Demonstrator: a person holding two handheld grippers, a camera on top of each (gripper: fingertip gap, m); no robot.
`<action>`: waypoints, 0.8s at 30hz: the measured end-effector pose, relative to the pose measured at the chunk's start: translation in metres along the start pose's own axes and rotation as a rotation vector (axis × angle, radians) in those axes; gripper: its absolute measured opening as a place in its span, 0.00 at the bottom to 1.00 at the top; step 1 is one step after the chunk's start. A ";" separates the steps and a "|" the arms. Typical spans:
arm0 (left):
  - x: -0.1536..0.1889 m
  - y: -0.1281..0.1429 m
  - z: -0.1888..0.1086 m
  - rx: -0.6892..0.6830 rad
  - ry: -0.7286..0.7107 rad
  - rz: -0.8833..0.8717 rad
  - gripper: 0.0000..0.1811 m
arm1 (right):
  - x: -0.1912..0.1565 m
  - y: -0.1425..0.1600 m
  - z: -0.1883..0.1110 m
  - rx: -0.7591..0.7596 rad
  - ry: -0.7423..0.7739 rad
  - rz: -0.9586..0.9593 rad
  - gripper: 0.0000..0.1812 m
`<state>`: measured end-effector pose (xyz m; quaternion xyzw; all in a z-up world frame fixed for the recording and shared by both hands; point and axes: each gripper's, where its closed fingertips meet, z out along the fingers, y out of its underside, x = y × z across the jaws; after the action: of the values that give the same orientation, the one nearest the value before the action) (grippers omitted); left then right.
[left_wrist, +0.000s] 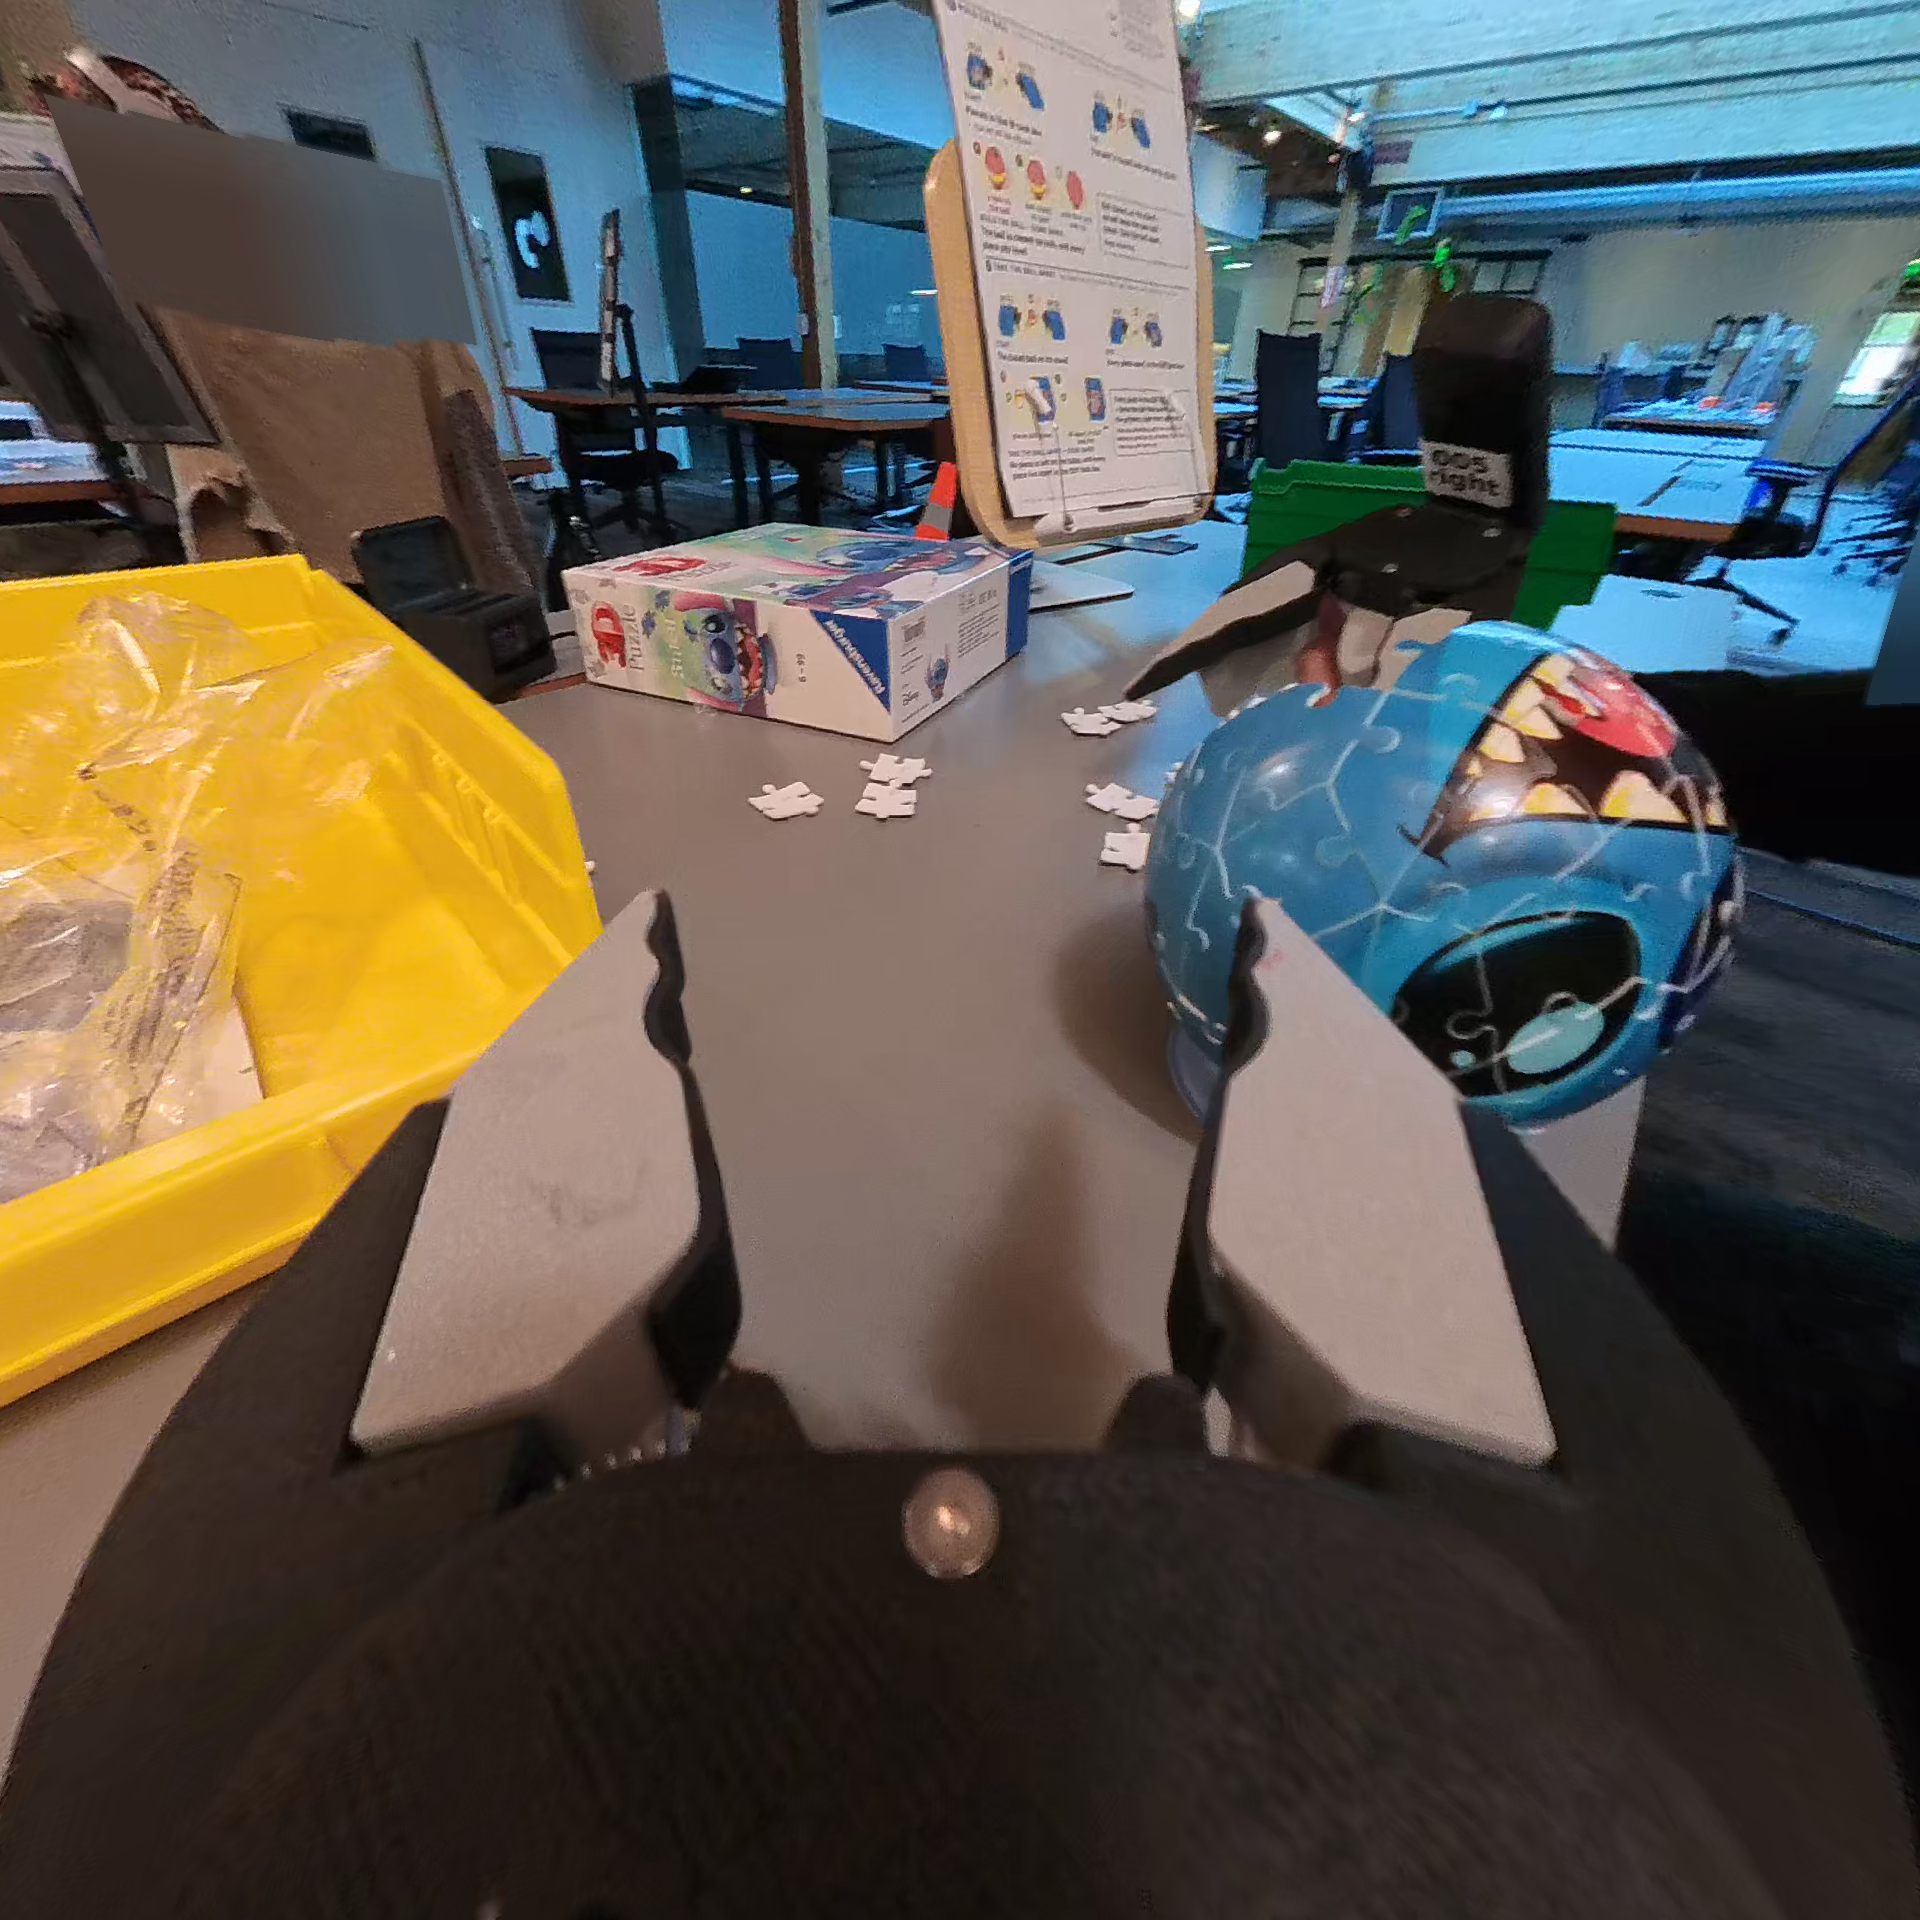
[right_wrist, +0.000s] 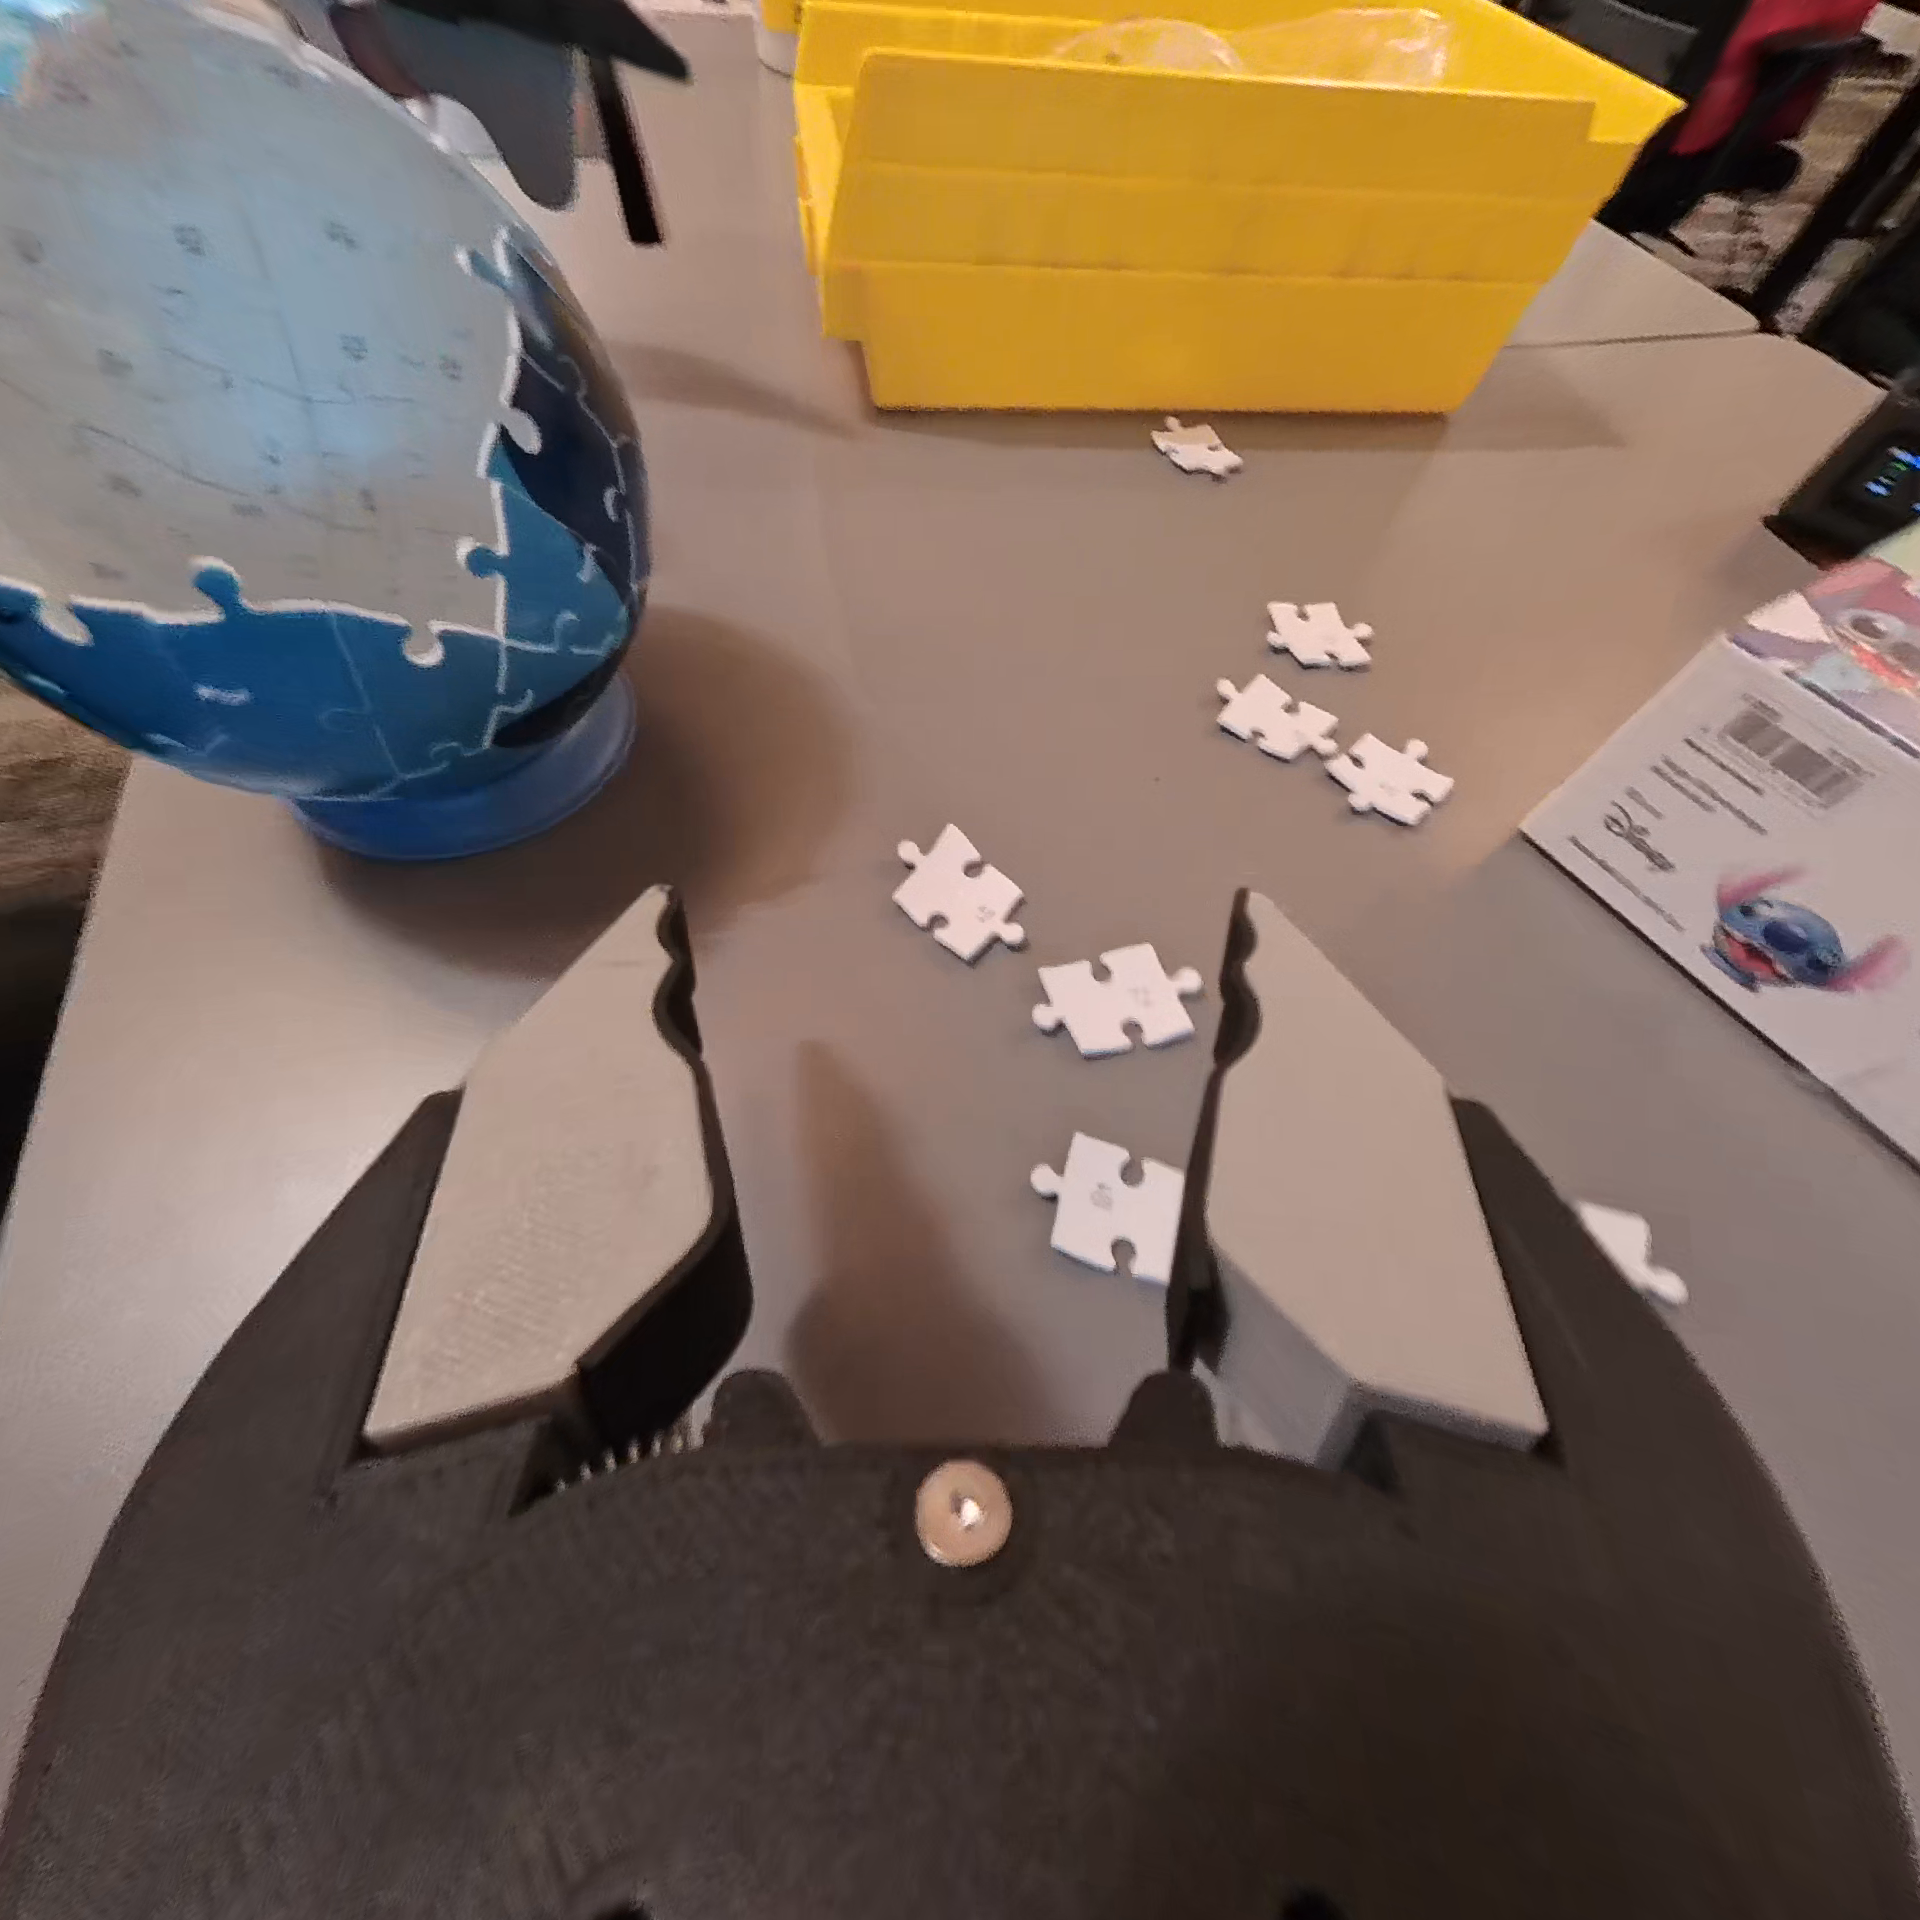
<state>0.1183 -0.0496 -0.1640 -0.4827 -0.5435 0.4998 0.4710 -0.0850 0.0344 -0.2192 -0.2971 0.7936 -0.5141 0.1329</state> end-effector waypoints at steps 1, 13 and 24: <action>-0.005 0.000 0.000 -0.002 -0.038 -0.006 0.58 | 0.006 0.005 -0.004 -0.019 0.055 -0.016 0.52; -0.039 0.008 -0.016 -0.015 -0.404 -0.171 0.52 | 0.020 0.043 -0.049 -0.177 0.448 -0.055 0.53; -0.028 0.010 -0.015 -0.012 -0.321 -0.238 0.52 | 0.021 0.050 -0.023 -0.259 0.320 -0.056 0.41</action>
<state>0.1359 -0.0761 -0.1736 -0.3321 -0.6679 0.5078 0.4311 -0.1303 0.0537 -0.2517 -0.2481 0.8555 -0.4518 -0.0487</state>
